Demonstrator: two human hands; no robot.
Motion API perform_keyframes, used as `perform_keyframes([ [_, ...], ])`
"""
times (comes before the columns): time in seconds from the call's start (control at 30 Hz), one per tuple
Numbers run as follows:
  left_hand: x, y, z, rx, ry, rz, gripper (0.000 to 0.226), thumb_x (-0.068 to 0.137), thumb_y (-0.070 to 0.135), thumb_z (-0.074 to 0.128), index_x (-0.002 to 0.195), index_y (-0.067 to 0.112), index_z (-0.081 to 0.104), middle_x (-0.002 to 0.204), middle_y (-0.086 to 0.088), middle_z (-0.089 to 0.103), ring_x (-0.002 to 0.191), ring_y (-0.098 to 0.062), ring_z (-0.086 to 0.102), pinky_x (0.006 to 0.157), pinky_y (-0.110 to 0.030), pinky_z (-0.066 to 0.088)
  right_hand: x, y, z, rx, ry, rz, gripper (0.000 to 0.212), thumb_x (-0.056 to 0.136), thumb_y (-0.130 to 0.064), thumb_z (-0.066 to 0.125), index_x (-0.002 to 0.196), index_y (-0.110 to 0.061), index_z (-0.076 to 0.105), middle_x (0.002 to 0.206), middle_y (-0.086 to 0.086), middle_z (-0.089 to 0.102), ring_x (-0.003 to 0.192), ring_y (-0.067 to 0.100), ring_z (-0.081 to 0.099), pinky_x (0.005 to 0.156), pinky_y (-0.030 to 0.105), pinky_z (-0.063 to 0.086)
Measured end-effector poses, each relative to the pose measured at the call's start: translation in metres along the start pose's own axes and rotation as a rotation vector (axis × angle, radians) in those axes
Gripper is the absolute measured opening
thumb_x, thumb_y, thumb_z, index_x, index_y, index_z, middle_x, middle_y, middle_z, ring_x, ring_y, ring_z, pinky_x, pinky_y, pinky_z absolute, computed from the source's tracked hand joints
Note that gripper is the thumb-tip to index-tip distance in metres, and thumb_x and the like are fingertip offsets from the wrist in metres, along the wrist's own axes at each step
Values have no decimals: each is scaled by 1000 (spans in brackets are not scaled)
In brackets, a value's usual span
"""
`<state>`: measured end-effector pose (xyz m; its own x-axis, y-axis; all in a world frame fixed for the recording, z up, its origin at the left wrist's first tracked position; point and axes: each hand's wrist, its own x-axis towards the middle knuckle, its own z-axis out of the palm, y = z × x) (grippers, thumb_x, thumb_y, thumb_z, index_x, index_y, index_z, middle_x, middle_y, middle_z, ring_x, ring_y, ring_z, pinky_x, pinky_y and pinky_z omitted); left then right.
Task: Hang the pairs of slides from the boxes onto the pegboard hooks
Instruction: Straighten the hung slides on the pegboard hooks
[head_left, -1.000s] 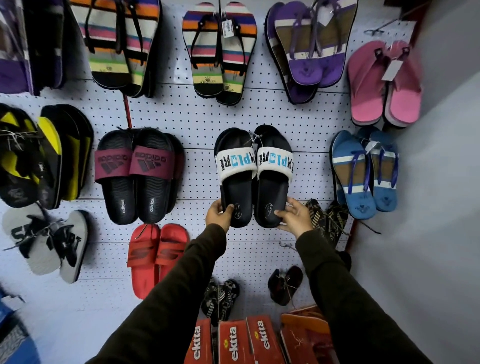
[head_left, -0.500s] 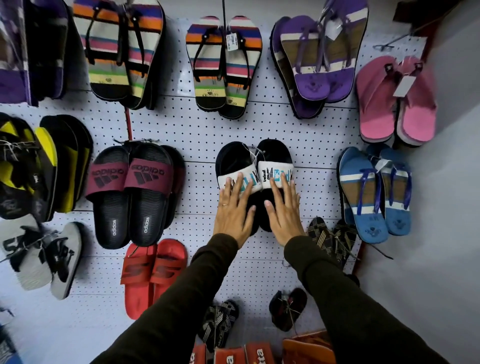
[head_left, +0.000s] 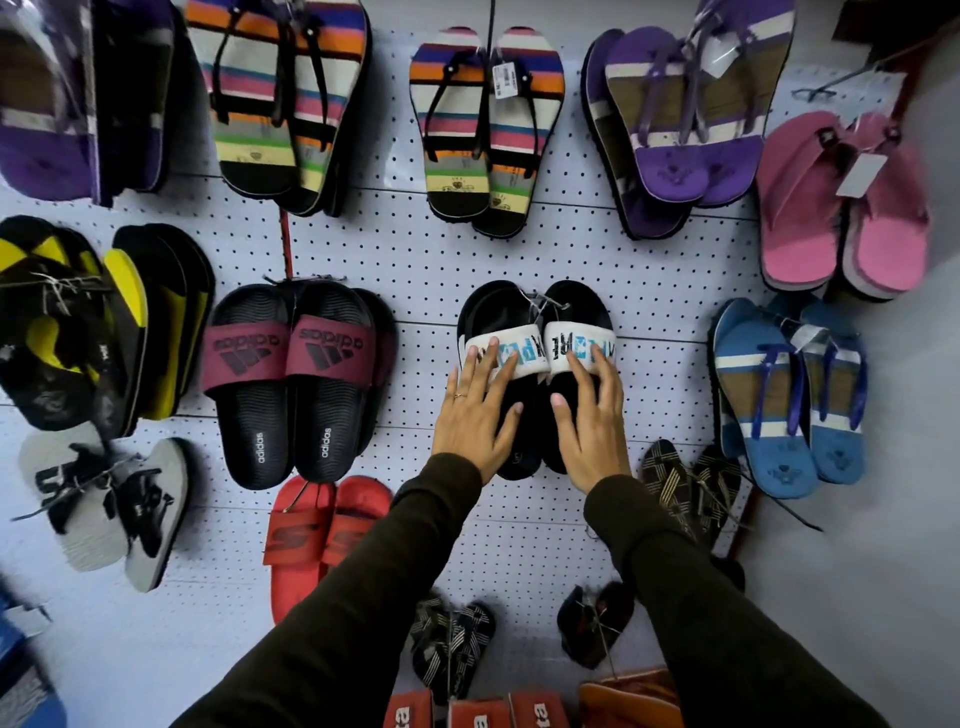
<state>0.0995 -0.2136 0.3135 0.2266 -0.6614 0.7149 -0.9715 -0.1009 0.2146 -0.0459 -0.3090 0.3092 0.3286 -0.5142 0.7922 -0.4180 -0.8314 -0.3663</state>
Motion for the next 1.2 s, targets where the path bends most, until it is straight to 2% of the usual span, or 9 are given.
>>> perform_keyframes([
  [0.13,-16,-28,-26,40,123,-18,61,97,40,34,154,28,15,165,3,8,153,-20,-1,125,-42,1,-6,-40,22,44,107,-56,50,102,-36,39,147,-14,44,163,8,23,155,31,18,123,58,16],
  [0.2,-24,-49,-43,91,169,-40,62,96,41,35,154,26,18,165,3,10,153,-20,0,125,-42,0,-7,-65,39,102,106,-95,49,102,-35,41,145,-11,46,162,11,23,155,32,18,122,59,18],
  [0.3,-35,-83,-70,152,227,-72,62,95,41,37,153,26,20,164,4,10,153,-19,0,125,-44,2,-8,-104,65,200,75,-137,51,102,-37,39,148,-14,43,164,8,21,155,29,16,121,56,21],
  [0.5,-59,-157,-122,197,294,-171,59,96,40,35,152,25,23,164,3,13,153,-19,0,124,-44,-3,-5,-179,111,292,-46,-228,53,104,-38,35,155,-24,33,168,1,15,159,23,5,127,45,17],
  [0.6,-71,-190,-134,216,261,-223,57,96,39,34,151,25,26,164,2,15,153,-21,3,124,-44,-1,-4,-206,133,176,-124,-316,55,103,-39,37,156,-22,34,169,2,15,159,26,4,127,48,12],
  [0.67,-77,-207,-135,215,201,-222,57,96,40,33,151,26,27,163,1,16,153,-23,5,124,-46,6,-5,-218,147,60,-196,-350,59,102,-44,36,157,-22,31,170,1,13,159,29,1,127,51,11],
  [0.77,-80,-225,-128,191,88,-190,61,96,39,34,153,23,23,164,-2,13,152,-28,5,123,-47,15,-7,-223,163,-69,-245,-308,64,101,-50,32,159,-24,25,170,-2,7,159,30,-2,127,51,10],
  [0.97,-68,-248,-119,109,-55,-177,65,96,43,35,155,27,12,165,0,1,152,-30,-4,125,-41,12,-2,-215,176,-185,-320,-240,66,100,-50,29,161,-27,16,171,-3,3,158,30,-5,126,52,17],
  [1.2,-68,-251,-121,123,-55,-173,64,96,45,33,154,30,13,165,1,3,152,-30,-1,125,-43,12,-3,-221,174,-189,-352,-217,66,99,-51,28,160,-28,15,170,-5,2,159,28,-6,125,51,21],
])
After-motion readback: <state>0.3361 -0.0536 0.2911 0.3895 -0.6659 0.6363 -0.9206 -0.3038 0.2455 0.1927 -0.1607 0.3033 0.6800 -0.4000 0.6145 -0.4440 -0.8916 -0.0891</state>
